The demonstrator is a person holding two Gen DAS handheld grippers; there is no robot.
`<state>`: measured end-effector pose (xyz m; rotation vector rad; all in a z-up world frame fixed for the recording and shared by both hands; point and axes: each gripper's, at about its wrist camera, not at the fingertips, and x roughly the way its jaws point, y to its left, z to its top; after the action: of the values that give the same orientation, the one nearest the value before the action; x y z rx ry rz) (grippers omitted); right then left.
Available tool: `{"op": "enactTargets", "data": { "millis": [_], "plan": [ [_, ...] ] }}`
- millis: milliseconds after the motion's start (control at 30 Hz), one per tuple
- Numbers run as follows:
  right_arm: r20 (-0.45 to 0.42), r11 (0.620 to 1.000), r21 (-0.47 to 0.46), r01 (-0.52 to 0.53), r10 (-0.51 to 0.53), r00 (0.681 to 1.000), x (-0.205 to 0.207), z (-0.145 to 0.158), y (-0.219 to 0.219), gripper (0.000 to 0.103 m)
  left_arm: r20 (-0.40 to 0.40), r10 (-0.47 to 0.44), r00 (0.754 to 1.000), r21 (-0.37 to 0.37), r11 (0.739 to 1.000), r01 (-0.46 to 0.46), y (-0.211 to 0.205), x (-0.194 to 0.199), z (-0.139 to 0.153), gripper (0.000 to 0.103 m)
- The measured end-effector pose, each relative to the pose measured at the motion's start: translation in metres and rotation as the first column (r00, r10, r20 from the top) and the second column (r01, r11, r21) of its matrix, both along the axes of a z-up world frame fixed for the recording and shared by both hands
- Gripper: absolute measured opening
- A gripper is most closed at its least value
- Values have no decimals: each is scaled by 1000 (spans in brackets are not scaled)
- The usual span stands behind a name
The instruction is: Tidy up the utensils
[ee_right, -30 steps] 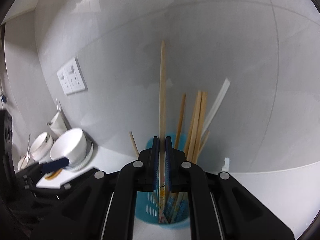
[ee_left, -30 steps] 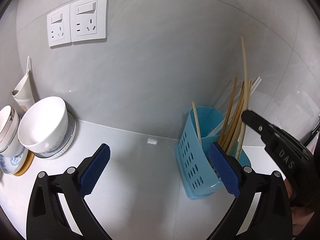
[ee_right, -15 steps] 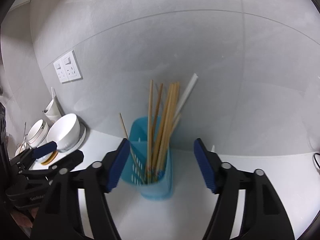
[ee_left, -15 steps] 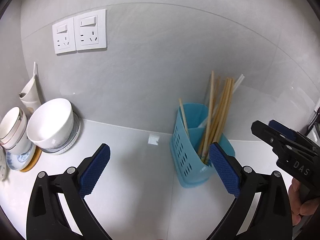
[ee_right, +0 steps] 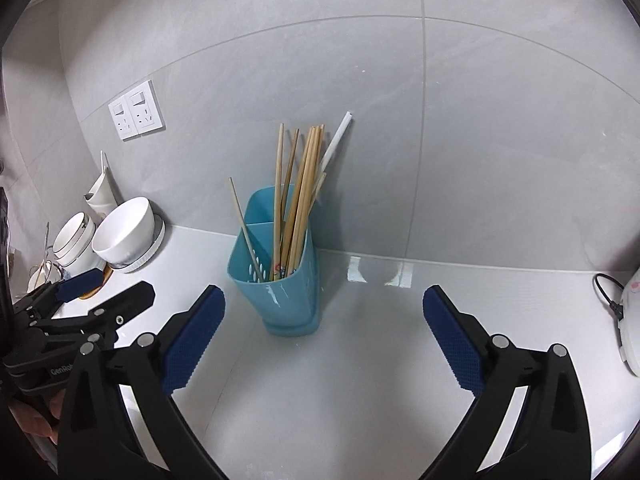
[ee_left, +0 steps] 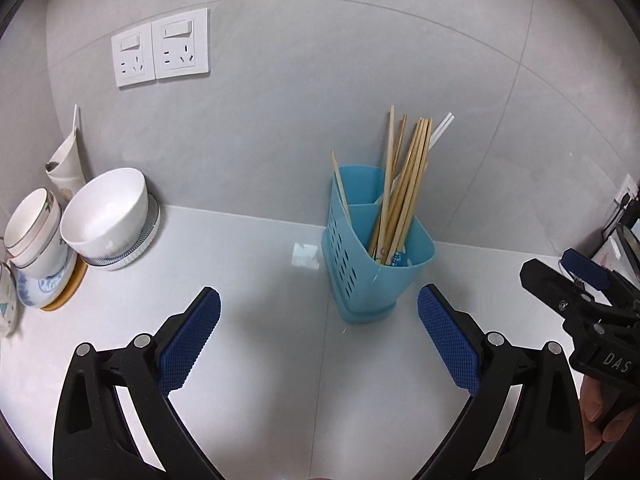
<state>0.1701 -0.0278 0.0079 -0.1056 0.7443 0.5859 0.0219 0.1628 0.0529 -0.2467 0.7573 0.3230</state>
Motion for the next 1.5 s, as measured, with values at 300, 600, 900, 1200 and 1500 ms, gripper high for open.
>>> {"op": "enactTargets", "data": {
  "millis": [300, 600, 900, 1200, 1500],
  "plan": [
    [-14, 1000, -19, 9, -9, 1000, 0, -2, 0, 95, 8, -13, 1000, 7, 1000, 13, -4, 2, 2, 97],
    [-17, 1000, -26, 18, -19, 1000, 1, -4, 0, 95, 7, -6, 1000, 10, 1000, 5, -6, 4, 1, 97],
    [-28, 999, -40, 20, -21, 999, 4, -7, 2, 95, 13, -10, 1000, 10, 1000, 10, -3, 5, 0, 97],
    [-32, 998, -50, 25, -27, 999, 5, -7, 2, 95, 13, -28, 1000, 19, 999, 28, -8, 8, 0, 97],
    [-38, 997, -68, 28, -31, 999, 7, -9, 4, 95, 9, -31, 999, 40, 999, 31, -10, 11, -1, 97]
  ]
}}
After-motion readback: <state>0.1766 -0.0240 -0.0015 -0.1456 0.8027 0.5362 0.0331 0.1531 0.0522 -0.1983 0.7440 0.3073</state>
